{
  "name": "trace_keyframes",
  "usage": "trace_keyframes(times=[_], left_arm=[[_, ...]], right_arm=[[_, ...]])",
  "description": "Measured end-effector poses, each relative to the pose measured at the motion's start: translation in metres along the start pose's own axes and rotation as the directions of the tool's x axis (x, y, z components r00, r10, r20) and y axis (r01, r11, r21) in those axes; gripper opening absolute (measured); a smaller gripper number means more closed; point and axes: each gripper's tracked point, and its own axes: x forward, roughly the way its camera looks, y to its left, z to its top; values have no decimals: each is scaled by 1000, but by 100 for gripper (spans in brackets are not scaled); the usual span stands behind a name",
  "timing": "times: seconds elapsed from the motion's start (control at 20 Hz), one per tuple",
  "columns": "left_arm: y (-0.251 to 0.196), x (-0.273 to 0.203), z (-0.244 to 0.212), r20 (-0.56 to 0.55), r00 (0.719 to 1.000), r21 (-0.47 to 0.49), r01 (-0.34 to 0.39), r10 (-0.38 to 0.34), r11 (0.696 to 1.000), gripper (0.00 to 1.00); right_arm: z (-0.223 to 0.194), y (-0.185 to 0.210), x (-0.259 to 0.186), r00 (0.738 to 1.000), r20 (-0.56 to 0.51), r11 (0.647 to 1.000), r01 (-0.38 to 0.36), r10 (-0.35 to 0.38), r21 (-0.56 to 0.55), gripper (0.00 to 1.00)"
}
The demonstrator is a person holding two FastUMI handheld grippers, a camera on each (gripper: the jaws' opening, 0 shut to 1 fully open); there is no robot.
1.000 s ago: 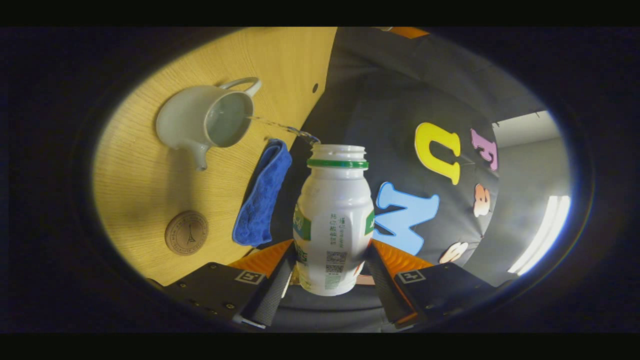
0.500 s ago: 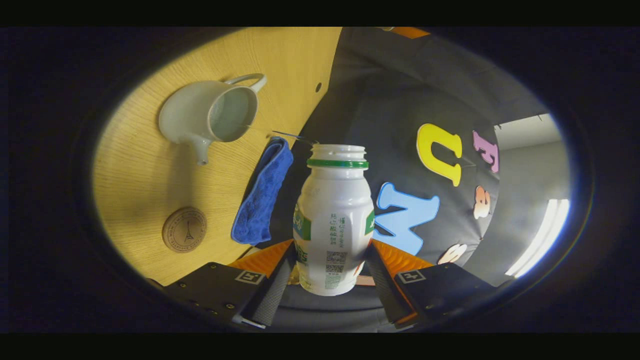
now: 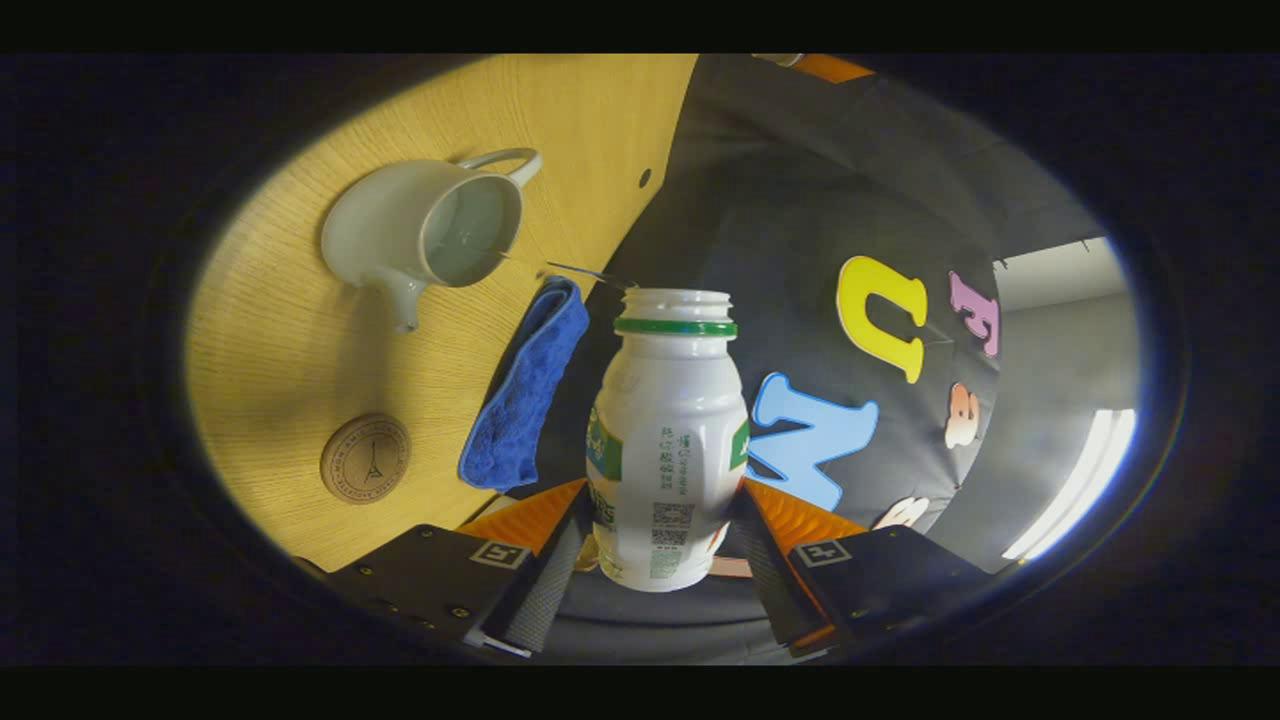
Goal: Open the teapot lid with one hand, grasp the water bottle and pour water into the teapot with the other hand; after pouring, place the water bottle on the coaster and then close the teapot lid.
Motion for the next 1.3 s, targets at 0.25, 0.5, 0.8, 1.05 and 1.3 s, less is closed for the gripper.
trace_keyframes(times=[0.25, 0.5, 0.8, 1.05, 1.3], left_arm=[[3, -1, 0, -2, 1000, -3, -4, 4, 1000, 12], [5, 1, -2, -7, 1000, -6, -5, 5, 1000, 12], [4, 1, -2, -8, 1000, -1, -6, 6, 1000, 16], [6, 1, -2, -10, 1000, 0, -10, 10, 1000, 12], [6, 0, -2, -10, 1000, 2, -9, 9, 1000, 12]], right_arm=[[5, 2, 3, 1000, 11, 1000, -4, 5, -24, 80], [10, 4, 4, 1000, 21, 999, -13, 14, -42, 81], [15, 6, 4, 999, 32, 998, -22, 24, -66, 80], [18, 6, 5, 999, 41, 996, -23, 26, -86, 81], [21, 5, 3, 998, 49, 994, -20, 25, -105, 81]])
